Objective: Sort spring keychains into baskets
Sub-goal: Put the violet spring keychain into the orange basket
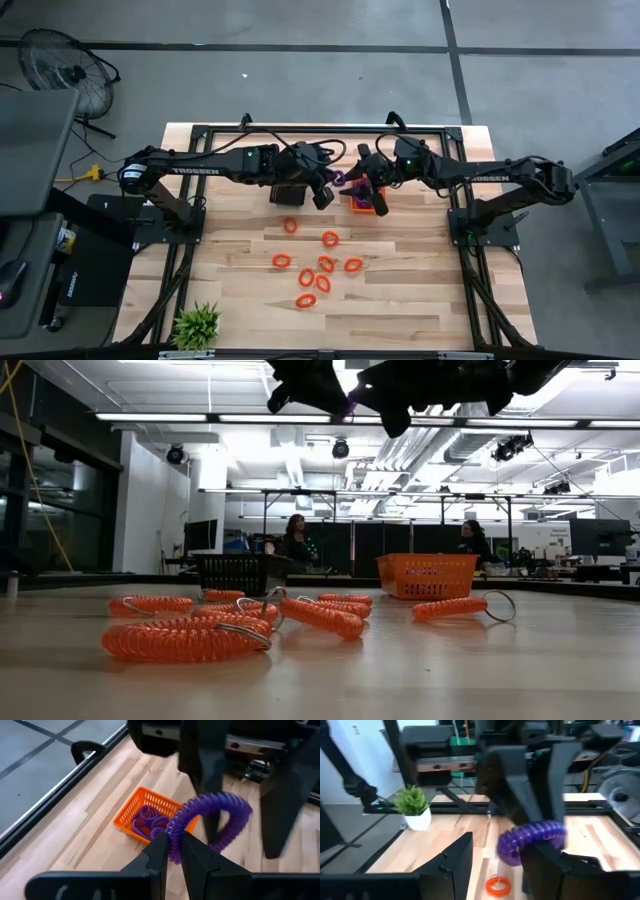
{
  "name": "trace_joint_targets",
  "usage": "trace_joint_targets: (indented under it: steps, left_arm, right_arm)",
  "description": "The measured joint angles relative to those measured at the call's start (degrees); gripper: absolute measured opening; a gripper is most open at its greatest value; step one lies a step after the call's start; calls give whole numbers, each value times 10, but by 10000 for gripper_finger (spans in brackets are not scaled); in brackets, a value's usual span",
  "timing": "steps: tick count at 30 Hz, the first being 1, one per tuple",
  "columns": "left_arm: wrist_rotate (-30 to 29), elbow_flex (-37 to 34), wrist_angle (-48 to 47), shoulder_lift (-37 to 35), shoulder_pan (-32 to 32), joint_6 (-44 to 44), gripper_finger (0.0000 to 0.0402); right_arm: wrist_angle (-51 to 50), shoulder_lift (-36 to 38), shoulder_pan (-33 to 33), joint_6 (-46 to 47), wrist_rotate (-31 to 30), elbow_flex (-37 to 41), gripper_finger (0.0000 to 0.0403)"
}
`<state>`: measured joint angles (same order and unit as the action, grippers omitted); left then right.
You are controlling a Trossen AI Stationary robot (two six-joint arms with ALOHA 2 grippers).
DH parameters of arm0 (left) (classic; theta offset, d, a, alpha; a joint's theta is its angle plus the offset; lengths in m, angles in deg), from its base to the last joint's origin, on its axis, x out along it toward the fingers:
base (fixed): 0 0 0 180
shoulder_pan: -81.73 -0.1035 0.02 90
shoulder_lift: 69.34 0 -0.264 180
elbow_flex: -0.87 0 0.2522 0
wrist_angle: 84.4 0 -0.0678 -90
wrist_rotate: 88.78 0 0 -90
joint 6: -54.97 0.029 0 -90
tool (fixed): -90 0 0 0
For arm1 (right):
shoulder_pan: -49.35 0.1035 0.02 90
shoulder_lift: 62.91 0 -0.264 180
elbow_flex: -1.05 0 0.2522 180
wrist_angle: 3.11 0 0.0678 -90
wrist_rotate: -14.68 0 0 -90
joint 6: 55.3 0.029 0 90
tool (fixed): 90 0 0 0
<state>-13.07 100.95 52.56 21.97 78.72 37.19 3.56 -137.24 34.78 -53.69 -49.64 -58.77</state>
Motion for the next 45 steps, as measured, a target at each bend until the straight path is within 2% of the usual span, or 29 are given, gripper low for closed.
trace_joint_targets:
  steps: [14, 26, 31, 34, 45]
  left_arm:
    - [4, 0, 0, 0, 0, 0, 39]
    - [4, 0, 0, 0, 0, 0, 39]
    - [4, 0, 0, 0, 0, 0, 39]
    - [4, 0, 0, 0, 0, 0, 39]
    - [6, 0, 0, 0, 0, 0, 39]
  right_arm:
    - [36, 0, 0, 24, -3, 0, 145]
    - [35, 0, 0, 27, -3, 0, 38]
    - [34, 0, 0, 27, -3, 0, 16]
    - [34, 0, 0, 29, -3, 0, 24]
    - [38, -6, 0, 42, 10, 0, 110]
